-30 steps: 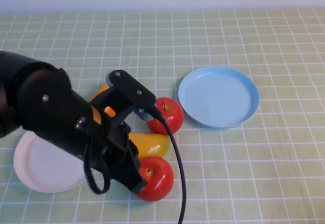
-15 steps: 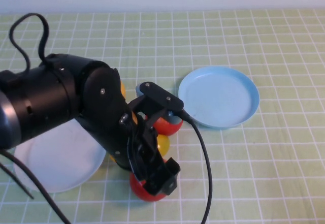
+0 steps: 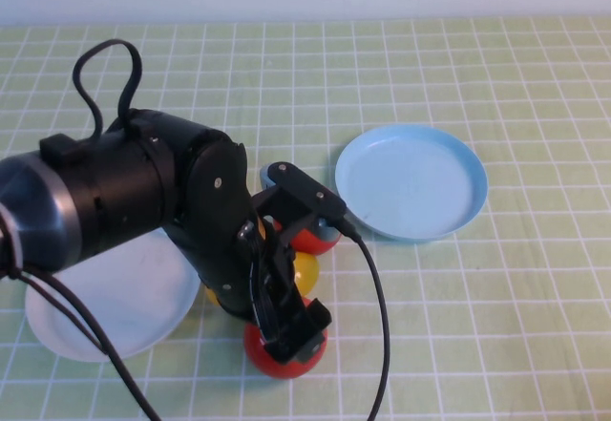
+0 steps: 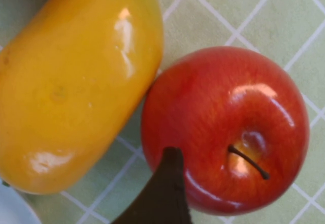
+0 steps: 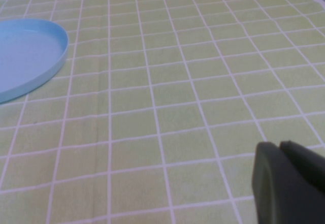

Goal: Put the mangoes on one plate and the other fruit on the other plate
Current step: Put one type of fruit in the left plate

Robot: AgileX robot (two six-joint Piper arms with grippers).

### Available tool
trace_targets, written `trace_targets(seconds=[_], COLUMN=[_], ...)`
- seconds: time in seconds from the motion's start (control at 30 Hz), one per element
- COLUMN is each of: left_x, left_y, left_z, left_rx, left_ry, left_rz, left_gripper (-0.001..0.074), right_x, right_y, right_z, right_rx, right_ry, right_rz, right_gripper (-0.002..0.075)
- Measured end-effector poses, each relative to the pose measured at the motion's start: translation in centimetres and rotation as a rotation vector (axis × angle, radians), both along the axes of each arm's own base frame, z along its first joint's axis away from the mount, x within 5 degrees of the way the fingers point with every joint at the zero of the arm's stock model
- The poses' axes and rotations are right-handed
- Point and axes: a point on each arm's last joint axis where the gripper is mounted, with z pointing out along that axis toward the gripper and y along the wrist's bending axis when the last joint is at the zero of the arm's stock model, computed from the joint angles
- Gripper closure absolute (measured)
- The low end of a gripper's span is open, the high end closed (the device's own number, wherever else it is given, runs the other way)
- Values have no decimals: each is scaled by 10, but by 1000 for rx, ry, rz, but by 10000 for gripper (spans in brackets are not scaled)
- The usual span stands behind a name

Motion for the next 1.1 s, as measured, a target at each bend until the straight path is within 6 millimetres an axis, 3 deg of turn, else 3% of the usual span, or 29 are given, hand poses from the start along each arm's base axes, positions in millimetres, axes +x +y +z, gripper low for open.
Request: trace_targets(seconds=[0.37,0.77,1.1], left_x=[5,12,14], left_y=[-3,-8,-10], left_z=[0,-20,-21], left_rx=[-32,8,11], left_ry=[-53,-25,-28], left_rz=[2,-2,-4], left_gripper=[67,67,90], right_x=[0,0,0], right_y=[0,0,0], right_z=[0,0,0], right_rx=[0,0,0], right_ry=[0,0,0], right_rz=[0,0,0], right_gripper=[742,743,742])
